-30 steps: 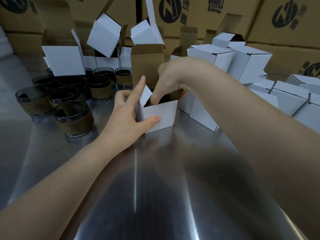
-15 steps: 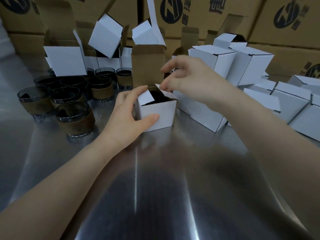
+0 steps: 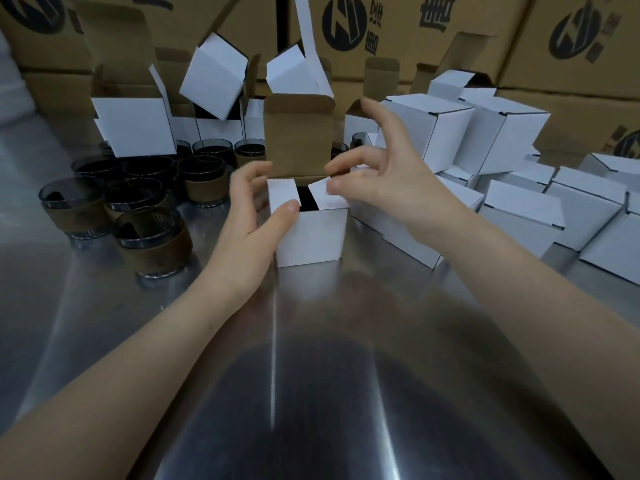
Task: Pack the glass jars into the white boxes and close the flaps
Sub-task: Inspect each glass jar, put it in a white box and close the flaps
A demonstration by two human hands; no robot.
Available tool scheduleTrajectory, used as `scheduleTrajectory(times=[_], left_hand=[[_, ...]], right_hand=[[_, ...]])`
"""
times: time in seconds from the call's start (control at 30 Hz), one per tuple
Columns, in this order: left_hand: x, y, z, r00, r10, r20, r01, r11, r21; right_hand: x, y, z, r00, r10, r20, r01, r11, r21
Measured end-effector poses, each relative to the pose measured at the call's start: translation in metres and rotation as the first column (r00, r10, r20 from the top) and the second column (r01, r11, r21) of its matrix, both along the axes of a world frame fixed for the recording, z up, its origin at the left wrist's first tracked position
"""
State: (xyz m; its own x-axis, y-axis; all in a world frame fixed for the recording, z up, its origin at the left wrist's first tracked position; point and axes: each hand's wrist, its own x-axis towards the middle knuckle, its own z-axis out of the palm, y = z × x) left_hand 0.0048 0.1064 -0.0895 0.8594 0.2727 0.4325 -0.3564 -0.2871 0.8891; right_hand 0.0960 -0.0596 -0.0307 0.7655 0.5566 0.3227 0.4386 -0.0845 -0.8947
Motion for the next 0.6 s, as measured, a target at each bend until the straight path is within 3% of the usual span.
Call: scheduleTrajectory(times=[0.17, 0.33, 0.6], left_hand=[[0.0, 0.004, -0.001, 0.998, -0.049, 0.043, 0.054, 0.993, -0.101], [0.0, 0.005, 0.004, 0.999, -0.025, 0.035, 0.026, 0.998, -0.049], [-0.006, 0.005, 0.005, 0.997, -0.053, 0.047, 0.054, 0.998, -0.035]], right_hand=[[-0.004, 0.003, 0.011, 1.0, -0.009, 0.023, 0.01, 0.999, -0.046], [-0.006, 0.0, 0.016, 1.0, -0.014, 0.014, 0.014, 0.998, -0.053], [0.001, -0.012, 0.012, 0.982, 0.186, -0.019, -0.187, 0.98, -0.067]])
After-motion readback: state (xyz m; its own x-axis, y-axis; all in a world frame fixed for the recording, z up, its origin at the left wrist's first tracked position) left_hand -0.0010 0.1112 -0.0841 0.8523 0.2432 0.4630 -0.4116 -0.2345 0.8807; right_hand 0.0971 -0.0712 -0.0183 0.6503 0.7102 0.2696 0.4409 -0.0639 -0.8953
